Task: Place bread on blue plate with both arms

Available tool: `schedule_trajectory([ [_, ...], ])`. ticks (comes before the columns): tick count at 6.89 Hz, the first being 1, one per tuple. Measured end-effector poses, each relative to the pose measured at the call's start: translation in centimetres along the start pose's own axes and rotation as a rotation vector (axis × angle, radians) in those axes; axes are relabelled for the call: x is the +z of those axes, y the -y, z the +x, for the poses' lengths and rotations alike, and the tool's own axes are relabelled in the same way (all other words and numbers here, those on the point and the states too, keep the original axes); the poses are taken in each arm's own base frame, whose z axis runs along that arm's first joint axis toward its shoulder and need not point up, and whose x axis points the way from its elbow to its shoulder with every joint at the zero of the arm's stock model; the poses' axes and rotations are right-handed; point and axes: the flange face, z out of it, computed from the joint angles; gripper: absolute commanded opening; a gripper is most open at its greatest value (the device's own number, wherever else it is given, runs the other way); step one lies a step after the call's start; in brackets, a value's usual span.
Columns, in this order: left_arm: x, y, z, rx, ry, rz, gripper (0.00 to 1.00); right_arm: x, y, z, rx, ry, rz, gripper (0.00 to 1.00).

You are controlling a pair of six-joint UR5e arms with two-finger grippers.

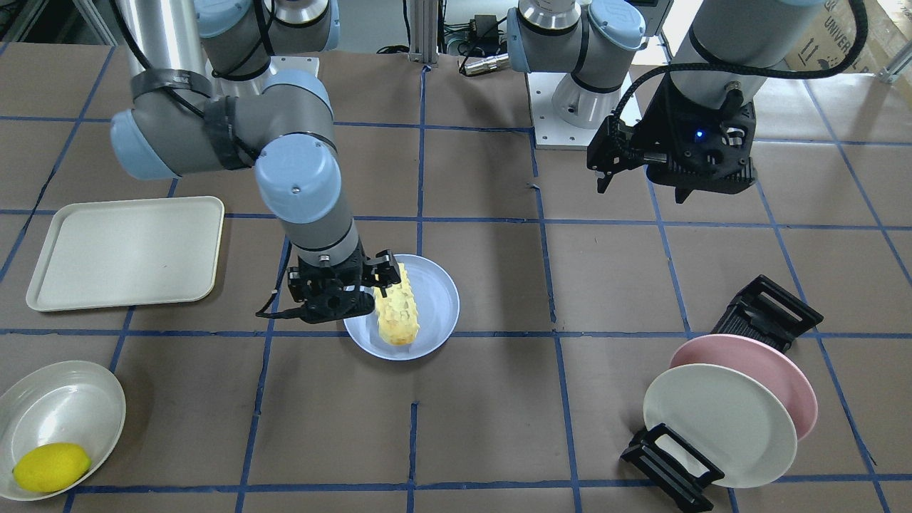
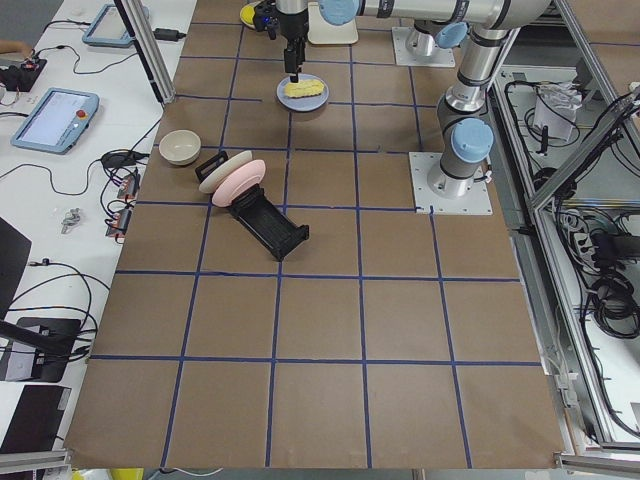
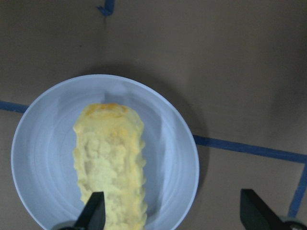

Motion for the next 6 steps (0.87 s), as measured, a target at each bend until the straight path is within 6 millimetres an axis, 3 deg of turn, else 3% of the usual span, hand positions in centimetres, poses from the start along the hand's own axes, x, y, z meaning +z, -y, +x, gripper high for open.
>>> schedule_trajectory([
  [1,-0.3,-0.1,-0.1,-0.015,-0.013,0.005,1.0,-2.7,-0.5,3.1,0.042,-0.014,0.006,1.0],
  [3,-0.9,-0.3,-0.2,-0.041,-0.008,0.017,1.0,-9.2,-3.6,8.6,0.114,-0.085,-0.01,1.0],
  [4,-1.0,-0.3,-0.2,-0.045,-0.006,0.016,1.0,-12.1,-5.7,10.3,0.131,-0.101,-0.016,1.0],
  [6,-0.9,-0.3,-0.2,-0.048,-0.007,0.015,1.0,-16.0,-9.1,11.6,0.154,-0.102,-0.026,1.0],
])
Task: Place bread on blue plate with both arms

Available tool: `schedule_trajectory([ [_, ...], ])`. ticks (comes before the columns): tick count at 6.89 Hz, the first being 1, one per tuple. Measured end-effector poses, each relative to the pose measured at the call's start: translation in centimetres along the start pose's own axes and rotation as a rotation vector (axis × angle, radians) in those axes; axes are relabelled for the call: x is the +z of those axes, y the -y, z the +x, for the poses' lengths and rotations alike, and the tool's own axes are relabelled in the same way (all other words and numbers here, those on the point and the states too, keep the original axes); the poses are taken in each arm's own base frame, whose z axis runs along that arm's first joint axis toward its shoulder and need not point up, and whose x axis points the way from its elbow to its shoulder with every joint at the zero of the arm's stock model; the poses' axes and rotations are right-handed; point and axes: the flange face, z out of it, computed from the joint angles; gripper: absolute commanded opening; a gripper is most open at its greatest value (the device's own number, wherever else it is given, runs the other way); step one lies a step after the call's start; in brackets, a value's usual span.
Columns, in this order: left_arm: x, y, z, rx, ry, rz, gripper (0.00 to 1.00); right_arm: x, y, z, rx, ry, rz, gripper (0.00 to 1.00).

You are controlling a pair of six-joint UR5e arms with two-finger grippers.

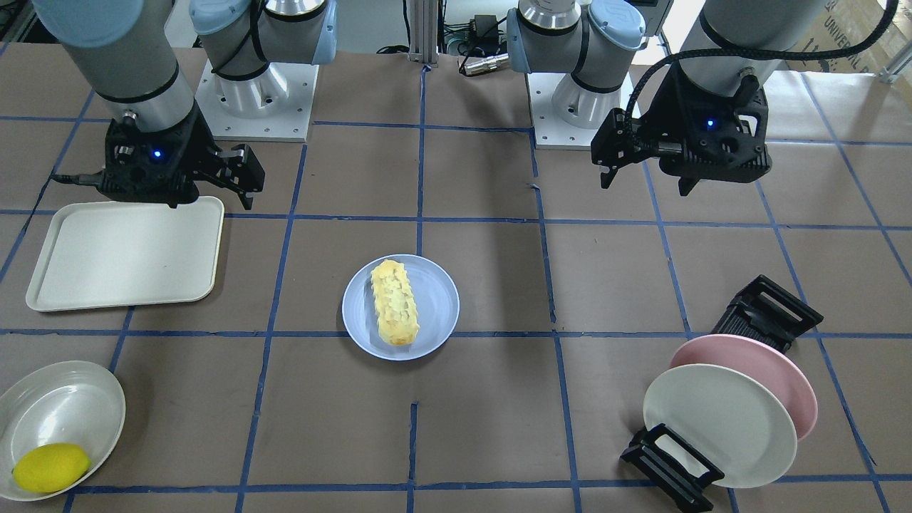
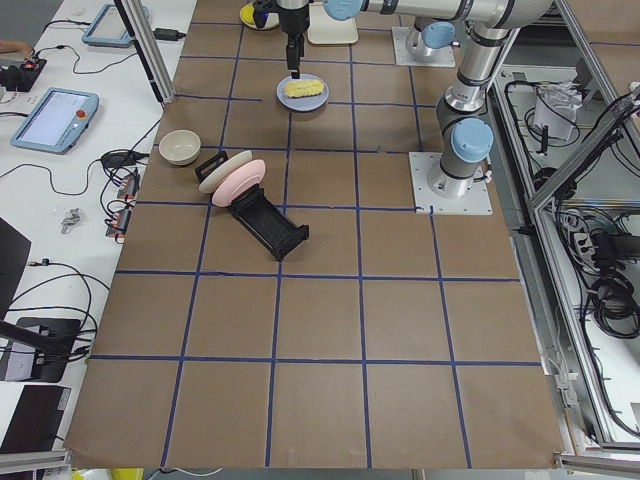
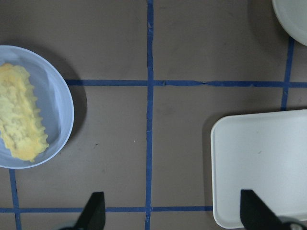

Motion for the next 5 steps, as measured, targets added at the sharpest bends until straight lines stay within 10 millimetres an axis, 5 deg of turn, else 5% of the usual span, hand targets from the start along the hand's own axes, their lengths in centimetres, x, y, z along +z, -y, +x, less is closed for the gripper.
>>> schedule_trajectory([
  [5,-0.1,0.0,0.0,-0.001,-0.002,0.003,1.0,-1.6,-2.5,0.4,0.006,0.004,-0.043,1.0],
])
